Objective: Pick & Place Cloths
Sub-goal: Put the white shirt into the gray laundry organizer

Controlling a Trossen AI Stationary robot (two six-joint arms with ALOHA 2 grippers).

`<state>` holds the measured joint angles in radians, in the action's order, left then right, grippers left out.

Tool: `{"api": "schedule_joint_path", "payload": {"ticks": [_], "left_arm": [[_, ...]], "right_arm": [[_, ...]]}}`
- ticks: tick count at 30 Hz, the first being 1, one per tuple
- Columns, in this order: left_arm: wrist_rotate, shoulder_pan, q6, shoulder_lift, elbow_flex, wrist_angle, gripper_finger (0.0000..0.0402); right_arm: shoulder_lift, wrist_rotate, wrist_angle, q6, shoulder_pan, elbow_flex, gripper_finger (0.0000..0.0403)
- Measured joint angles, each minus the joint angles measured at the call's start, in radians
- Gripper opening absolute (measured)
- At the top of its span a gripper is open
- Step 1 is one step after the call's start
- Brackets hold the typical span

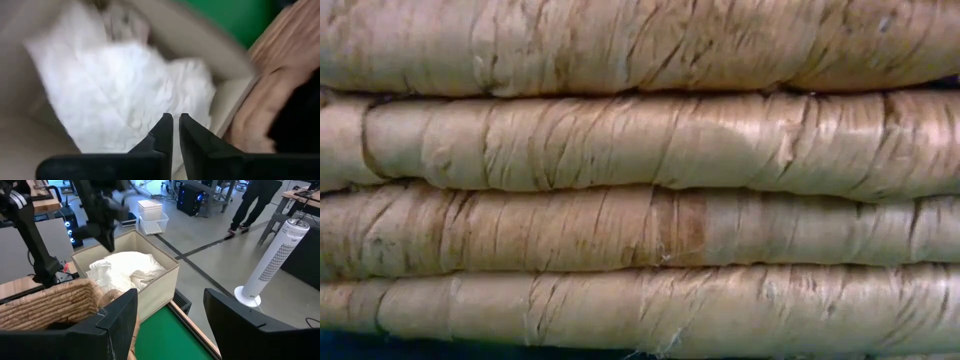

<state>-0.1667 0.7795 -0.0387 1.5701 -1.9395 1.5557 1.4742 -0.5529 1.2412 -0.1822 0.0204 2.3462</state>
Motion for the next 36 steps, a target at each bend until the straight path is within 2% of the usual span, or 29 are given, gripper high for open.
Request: {"api": "schedule_joint_path", "payload": {"ticks": [7, 13, 19, 23, 27, 32, 36], "left_arm": [[0.020, 0.000, 0.032, -0.050, 0.309, -0.125, 0.0001], [0.265, 0.008, 0.084, -0.053, 0.481, -0.160, 0.0000], [0.256, 0.015, 0.109, -0.052, 0.592, -0.222, 0.0000], [0.257, 0.017, 0.128, -0.062, 0.582, -0.218, 0.0000], [0.269, 0.017, 0.127, -0.096, 0.504, -0.204, 0.0000], [0.365, 0.016, 0.127, -0.155, 0.366, -0.194, 0.0000], [0.432, 0.016, 0.129, -0.197, 0.265, -0.194, 0.0000]], "right_arm": [[0.000, 0.000, 0.003, -0.010, 0.000, -0.023, 0.0219], [0.000, 0.000, 0.003, -0.029, 0.000, -0.053, 0.0219], [0.000, 0.000, 0.003, -0.043, 0.000, -0.082, 0.0219], [0.000, 0.000, 0.003, -0.052, 0.000, -0.084, 0.0219], [-0.005, 0.000, 0.004, -0.069, 0.000, -0.083, 0.0219], [-0.024, -0.003, 0.058, -0.119, 0.000, -0.083, 0.0219], [-0.037, -0.023, 0.183, -0.196, 0.000, -0.082, 0.0219]]}}
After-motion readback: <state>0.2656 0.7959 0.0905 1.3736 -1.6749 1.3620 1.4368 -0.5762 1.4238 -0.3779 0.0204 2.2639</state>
